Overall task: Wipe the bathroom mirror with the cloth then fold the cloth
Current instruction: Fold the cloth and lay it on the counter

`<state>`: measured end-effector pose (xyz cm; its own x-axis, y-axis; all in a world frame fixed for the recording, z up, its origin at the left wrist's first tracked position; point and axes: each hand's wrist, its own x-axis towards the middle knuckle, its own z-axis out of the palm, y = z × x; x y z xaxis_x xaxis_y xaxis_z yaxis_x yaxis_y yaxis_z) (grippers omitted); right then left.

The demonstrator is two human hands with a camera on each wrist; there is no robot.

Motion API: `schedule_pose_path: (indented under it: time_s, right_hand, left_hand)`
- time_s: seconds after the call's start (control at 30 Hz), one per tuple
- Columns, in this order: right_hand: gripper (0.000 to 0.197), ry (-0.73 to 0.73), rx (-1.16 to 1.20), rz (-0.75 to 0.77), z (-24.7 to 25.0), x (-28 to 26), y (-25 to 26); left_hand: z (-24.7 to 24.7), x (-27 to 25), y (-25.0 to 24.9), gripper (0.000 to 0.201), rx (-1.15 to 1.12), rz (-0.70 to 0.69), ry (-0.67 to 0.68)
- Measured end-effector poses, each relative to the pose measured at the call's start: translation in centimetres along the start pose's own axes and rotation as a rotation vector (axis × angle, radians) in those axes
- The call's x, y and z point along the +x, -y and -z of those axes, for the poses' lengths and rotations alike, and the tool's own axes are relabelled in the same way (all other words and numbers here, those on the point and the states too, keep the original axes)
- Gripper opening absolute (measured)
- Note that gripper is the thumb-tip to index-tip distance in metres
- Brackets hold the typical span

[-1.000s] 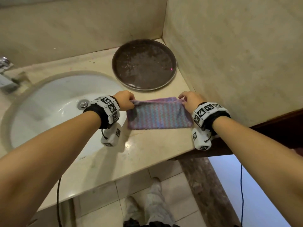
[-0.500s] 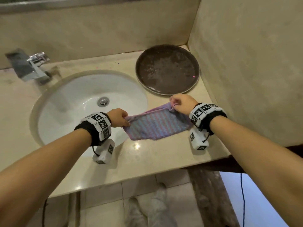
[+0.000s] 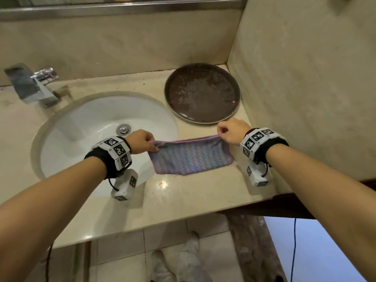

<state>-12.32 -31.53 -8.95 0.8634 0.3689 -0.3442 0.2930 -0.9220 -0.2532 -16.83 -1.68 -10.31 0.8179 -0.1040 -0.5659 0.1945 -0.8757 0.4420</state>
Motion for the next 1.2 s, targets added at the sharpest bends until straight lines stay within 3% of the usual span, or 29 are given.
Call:
schedule_pose_path:
  time_s: [0.2, 0.33, 0.5, 0.57, 0.6, 0.67, 0.7, 0.73, 0.87, 1.2]
  right_hand:
    - [0.016, -0.065, 0.161, -0.116, 2.2, -2.0, -1.0]
    - [0.02, -0.268, 0.211, -0.149, 4.9, -4.0, -1.0]
    - [0.026, -0.377, 0.043, -0.191, 6.4, -6.7, -1.1]
    - [0.024, -0.29, 0.035, -0.226, 4.6, -7.7, -1.3]
    - [0.023, -0.145, 0.036, -0.257, 3.1, -8.2, -1.4]
    - [0.022, 0.213, 0.029, -0.306, -0.1, -9.1, -1.5]
    - [0.023, 0.304, 0.02, -0.326, -1.4, -9.6, -1.6]
    - [0.023, 0.308, 0.02, -0.347, -2.4, -10.0, -1.6]
    - [0.016, 0.107, 0.07, -0.413, -3.0, -10.9, -1.4]
    - [0.044, 0.094, 0.227, -0.609, -4.1, -10.0, -1.9]
  left_hand:
    - [2.2, -1.2, -2.5, 0.013, -0.103, -0.123, -0.186]
    - [4.0, -2.1, -4.4, 0.021, -0.223, -0.215, -0.301]
    - [4.2, -4.0, -6.8, 0.019, -0.141, -0.427, -0.442]
    - [2.8, -4.1, -6.5, 0.016, -0.001, -0.449, -0.384]
    - [1.8, -4.1, -6.1, 0.018, 0.11, -0.427, -0.262]
    - [-0.9, -4.3, -5.2, 0.035, 0.357, -0.357, 0.111]
    - [-2.1, -4.5, -4.8, 0.044, 0.436, -0.327, 0.245]
    - [-2.8, -4.4, -4.4, 0.047, 0.469, -0.316, 0.281]
    - [-2.9, -3.8, -4.7, 0.029, 0.325, -0.3, 0.073]
    - [-6.0, 0.6, -12.7, 0.029, 0.205, -0.421, -0.105]
